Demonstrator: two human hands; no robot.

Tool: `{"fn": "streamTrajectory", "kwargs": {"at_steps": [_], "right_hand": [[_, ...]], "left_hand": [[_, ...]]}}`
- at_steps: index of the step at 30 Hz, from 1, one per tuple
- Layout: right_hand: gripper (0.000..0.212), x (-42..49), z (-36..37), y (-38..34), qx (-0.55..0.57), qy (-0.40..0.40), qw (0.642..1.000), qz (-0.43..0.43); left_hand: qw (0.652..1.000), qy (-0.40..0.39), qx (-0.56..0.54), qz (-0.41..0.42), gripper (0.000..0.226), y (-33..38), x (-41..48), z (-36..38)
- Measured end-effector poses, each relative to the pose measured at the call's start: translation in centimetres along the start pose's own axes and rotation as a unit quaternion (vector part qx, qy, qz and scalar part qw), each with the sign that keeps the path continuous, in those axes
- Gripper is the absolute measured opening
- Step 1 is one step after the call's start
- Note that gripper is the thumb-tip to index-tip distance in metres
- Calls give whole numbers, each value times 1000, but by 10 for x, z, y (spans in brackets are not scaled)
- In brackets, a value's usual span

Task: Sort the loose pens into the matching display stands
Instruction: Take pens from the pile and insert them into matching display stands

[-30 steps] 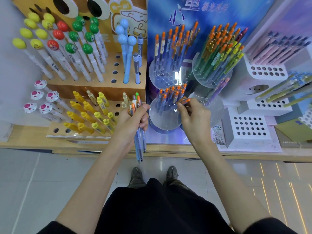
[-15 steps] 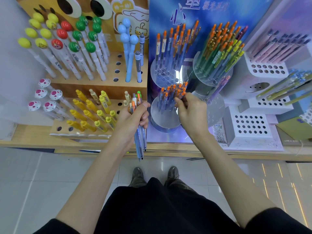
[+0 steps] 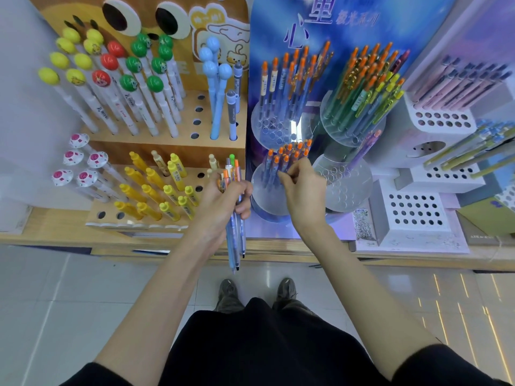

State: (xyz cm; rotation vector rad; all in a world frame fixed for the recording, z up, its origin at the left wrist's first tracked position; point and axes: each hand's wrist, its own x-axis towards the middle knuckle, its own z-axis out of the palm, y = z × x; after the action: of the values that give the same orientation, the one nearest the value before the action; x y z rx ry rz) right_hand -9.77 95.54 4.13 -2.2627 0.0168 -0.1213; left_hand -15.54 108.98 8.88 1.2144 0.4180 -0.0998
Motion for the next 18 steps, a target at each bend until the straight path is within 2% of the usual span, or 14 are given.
{"fn": "streamTrajectory", "kwargs": {"at_steps": [3,6,9,13,15,18], "right_hand": [[16,-2,-9,3,-40,-34,998,-23],[20,-7,-30,-8,59,-61,996,-11],[24,-7,-51,-32,214,-123,969,32],[15,-5,-60,-51,268,-222,935,70],[20,-7,-60,-50,298,-224,924,88],[24,-11,-59,-41,300,-192,930,85]], "left_hand": [[1000,-19,3,15,10,-1,0,-3],[997,-46,46,44,3,-2,0,-6],[995,-85,43,23,18,1,-1,-2],[993,-100,53,19,37,-1,1,8],[994,-92,53,18,34,-5,1,12],[995,-87,38,9,41,-9,-1,18]]}}
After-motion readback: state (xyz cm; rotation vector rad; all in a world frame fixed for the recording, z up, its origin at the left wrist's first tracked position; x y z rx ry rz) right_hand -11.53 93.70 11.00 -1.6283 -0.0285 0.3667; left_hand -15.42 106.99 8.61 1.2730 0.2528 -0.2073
